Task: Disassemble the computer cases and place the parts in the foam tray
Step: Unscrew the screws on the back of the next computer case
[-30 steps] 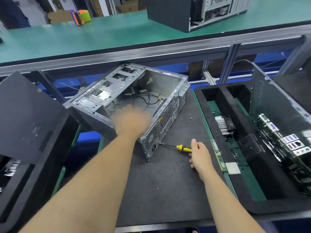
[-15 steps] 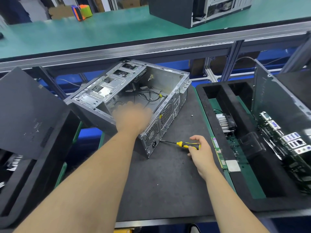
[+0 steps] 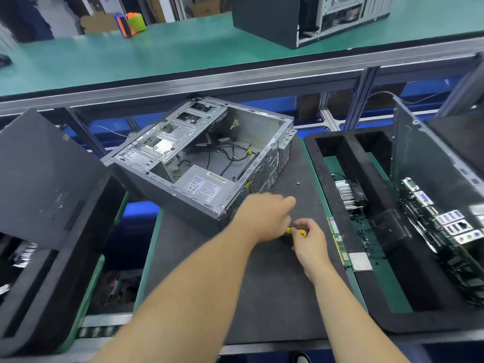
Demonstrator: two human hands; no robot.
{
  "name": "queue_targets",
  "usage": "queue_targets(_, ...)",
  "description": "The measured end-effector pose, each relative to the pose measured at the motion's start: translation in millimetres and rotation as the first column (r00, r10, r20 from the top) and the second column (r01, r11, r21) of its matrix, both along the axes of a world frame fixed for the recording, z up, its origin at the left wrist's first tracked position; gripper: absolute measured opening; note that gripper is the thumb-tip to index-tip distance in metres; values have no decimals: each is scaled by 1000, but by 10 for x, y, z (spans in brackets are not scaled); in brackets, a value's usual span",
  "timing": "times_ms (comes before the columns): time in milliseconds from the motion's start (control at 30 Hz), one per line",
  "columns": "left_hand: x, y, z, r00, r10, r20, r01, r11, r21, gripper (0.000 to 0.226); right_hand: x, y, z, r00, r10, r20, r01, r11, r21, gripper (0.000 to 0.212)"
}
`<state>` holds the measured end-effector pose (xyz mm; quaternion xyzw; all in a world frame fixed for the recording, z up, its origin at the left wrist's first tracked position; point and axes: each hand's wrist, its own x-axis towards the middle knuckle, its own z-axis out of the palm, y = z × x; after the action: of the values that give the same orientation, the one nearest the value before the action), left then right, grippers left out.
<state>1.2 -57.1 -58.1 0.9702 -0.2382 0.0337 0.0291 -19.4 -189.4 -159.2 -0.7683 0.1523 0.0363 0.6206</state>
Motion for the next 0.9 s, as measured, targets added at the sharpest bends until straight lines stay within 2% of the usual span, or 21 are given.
queue_targets(33, -61, -57, -131, 972, 194, -129, -203, 978, -53, 8, 5, 2, 13, 1000, -2, -7, 2, 998, 65, 22)
queue_targets(67, -122, -81, -271, 900, 357, -248, -395, 910, -125, 7, 9, 2, 25, 1000, 0, -17, 2, 992, 125, 28)
queue_targets(100, -186, -90, -382, 799, 473, -372, -566, 800, -198, 7, 17, -3, 39, 1000, 5, -28, 0, 986, 166, 31)
queue_targets(133, -236, -86, -471, 680, 521, -516, -711, 640, -291, 10, 20, -15, 43, 999, 15, -37, -8, 982, 191, 32)
queue_targets(167, -272, -78, -546, 545, 487, -683, -835, 393, -386, 16, 19, -28, 51, 998, 33, -49, -23, 979, 203, 27)
queue_targets(200, -297, -73, -609, 408, 358, -840, -910, 78, -408, 21, 24, -45, 44, 996, 50, -74, -34, 979, 202, 19)
queue_targets(233, -320, -62, -651, 305, 168, -937, -915, -220, -337, 24, 28, -57, 52, 991, 64, -116, -43, 983, 179, 11)
queue_targets(267, -341, -44, -695, 263, 11, -965, -877, -413, -244, 26, 37, -60, 47, 983, 75, -166, -54, 990, 127, 16)
queue_targets(300, -356, -30, -758, 262, -81, -962, -833, -521, -183, 26, 47, -58, 39, 975, 76, -209, -64, 996, 63, 27)
queue_targets(367, -405, -24, -846, 331, -175, -927, -730, -670, -134, 26, 74, -31, 31, 976, 52, -211, -55, 998, -10, 38)
queue_targets(433, -440, -45, -901, 395, -214, -893, -626, -775, -91, 25, 82, -15, 17, 986, 21, -167, -21, 1000, 3, 31)
queue_targets(500, -455, -73, -919, 423, -198, -884, -573, -815, -91, 24, 59, -16, 13, 992, 4, -123, -3, 1000, 6, 21)
queue_targets(567, -437, -103, -920, 426, -179, -887, -565, -818, -106, 22, 27, -24, 3, 997, 25, -77, -26, 999, -20, 15)
queue_targets(667, -407, -84, -937, 411, -195, -891, -571, -817, -85, 21, 14, -25, 10, 999, 39, -36, -40, 999, -23, 26)
queue_targets(800, -405, -34, -963, 411, -230, -882, -598, -799, -70, 21, 23, -50, 18, 999, 41, 8, -42, 995, 94, 35)
queue_targets(900, -406, -13, -972, 412, -248, -877, -617, -784, -68, 22, 43, -35, 25, 995, 77, -63, -77, 997, 4, 5)
